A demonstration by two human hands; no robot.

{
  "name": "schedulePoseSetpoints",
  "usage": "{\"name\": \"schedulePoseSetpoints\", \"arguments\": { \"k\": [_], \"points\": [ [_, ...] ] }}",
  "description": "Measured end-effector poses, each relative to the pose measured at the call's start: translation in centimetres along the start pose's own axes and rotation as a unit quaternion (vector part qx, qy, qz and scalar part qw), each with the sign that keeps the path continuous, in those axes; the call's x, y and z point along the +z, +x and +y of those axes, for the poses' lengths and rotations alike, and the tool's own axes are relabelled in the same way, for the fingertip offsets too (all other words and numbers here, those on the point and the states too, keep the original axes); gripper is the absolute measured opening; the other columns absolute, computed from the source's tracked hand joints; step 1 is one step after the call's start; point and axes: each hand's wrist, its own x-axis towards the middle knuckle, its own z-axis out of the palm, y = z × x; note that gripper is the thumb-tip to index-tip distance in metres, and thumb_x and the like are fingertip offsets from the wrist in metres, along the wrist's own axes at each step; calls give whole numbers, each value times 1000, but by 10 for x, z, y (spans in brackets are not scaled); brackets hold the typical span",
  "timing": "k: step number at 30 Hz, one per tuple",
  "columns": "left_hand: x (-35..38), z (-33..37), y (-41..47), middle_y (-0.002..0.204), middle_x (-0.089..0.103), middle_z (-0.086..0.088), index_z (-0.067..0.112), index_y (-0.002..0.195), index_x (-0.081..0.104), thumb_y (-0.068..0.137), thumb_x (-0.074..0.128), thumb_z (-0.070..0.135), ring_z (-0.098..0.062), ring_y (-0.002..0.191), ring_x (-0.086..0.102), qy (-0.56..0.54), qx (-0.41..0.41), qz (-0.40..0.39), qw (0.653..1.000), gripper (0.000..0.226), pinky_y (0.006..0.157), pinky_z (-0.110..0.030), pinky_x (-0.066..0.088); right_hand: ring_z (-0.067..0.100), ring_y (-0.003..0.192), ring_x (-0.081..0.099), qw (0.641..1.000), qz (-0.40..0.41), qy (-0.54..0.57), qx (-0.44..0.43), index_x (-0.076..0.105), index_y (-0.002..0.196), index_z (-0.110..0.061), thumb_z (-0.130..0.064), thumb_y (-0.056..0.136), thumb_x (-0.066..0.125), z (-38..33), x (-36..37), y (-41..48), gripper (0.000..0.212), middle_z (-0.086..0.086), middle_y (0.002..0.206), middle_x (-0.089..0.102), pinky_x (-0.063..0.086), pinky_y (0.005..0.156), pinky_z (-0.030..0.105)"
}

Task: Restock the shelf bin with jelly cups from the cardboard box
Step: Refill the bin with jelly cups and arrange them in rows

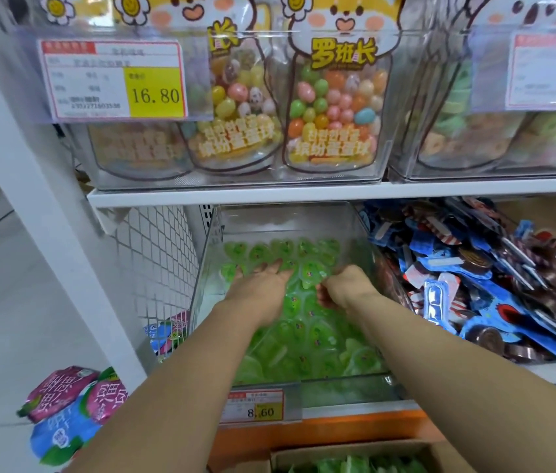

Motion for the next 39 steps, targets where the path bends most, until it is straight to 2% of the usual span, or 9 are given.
{"name": "schedulePoseSetpoints", "arguments": {
  "k": [4, 7, 10, 15, 21, 27, 32, 35, 39],
  "points": [
    [-6, 3, -13, 159, 12, -3, 25, 149, 22, 89, 41, -6, -24, 145, 14, -7, 17, 33, 999, 71, 115, -54, 9, 28, 66, 57, 997, -15, -53, -44, 58, 89, 4, 1, 90, 50, -4, -15, -21, 8, 17, 69, 59, 52, 85, 51],
    [-7, 7, -26, 154, 27, 1, 27, 145, 34, 94, 44, 5, -19, 142, 24, -24, 41, 56, 997, 56, 116, -51, 12, 22, 70, 61, 978, -63, -150, -128, 54, 121, 0, -8, 92, 54, -9, -38, -46, 30, 10, 75, 65, 55, 85, 42],
    [-6, 14, -38, 143, 44, 6, 30, 135, 48, 96, 47, 18, -16, 134, 37, -42, 74, 49, 995, 41, 115, -45, 17, 10, 79, 62, 865, -131, -413, -254, 66, 112, -13, -13, 90, 56, -18, -59, -84, 25, -1, 92, 70, 44, 76, 16],
    [-4, 21, -51, 130, 56, 8, 30, 121, 60, 95, 54, 23, -14, 127, 44, -71, 85, 37, 993, 28, 114, -44, 22, 23, 103, 60, 737, -134, -611, -255, 66, 110, -18, -12, 84, 61, -12, -57, -104, 27, 6, 112, 64, 41, 76, 22],
    [-9, 23, -62, 127, 60, 6, 27, 117, 64, 94, 55, 26, -16, 122, 50, -103, 83, 33, 991, 24, 107, -37, 34, 32, 96, 62, 732, -78, -619, -272, 67, 99, -13, -5, 88, 51, -4, -51, -104, 21, 13, 104, 62, 41, 70, 26],
    [-14, 31, -70, 85, 66, 11, 27, 110, 63, 90, 61, 32, -6, 76, 61, -364, 47, 46, 929, 21, 68, -24, 47, 7, 65, 56, 868, -11, -385, -314, 57, 65, -26, -5, 82, 57, -14, -71, -102, 27, -9, 67, 59, 38, 57, 10],
    [-11, 39, -66, 71, 72, 0, 24, 89, 62, 90, 63, 21, -13, 68, 70, -512, 14, 88, 854, 3, 75, -32, 54, 1, 58, 54, 915, 21, -254, -312, 60, 69, -28, -13, 83, 67, -8, -73, -97, 22, -11, 65, 61, 41, 56, 10],
    [-12, 39, -64, 70, 69, 0, 20, 88, 60, 91, 61, 16, -12, 65, 69, -515, 2, 108, 851, 5, 76, -27, 53, 8, 86, 60, 885, 24, -313, -344, 62, 115, -24, -28, 80, 71, -9, -74, -103, 36, -8, 100, 62, 45, 75, 17],
    [-15, 35, -58, 67, 67, 5, 22, 90, 60, 91, 61, 18, -7, 62, 67, -484, 7, 89, 870, 4, 77, -28, 53, 15, 118, 40, 725, 17, -545, -422, 39, 139, -30, -50, 79, 65, -10, -70, -114, 68, -9, 133, 40, 35, 91, 28]
  ]
}}
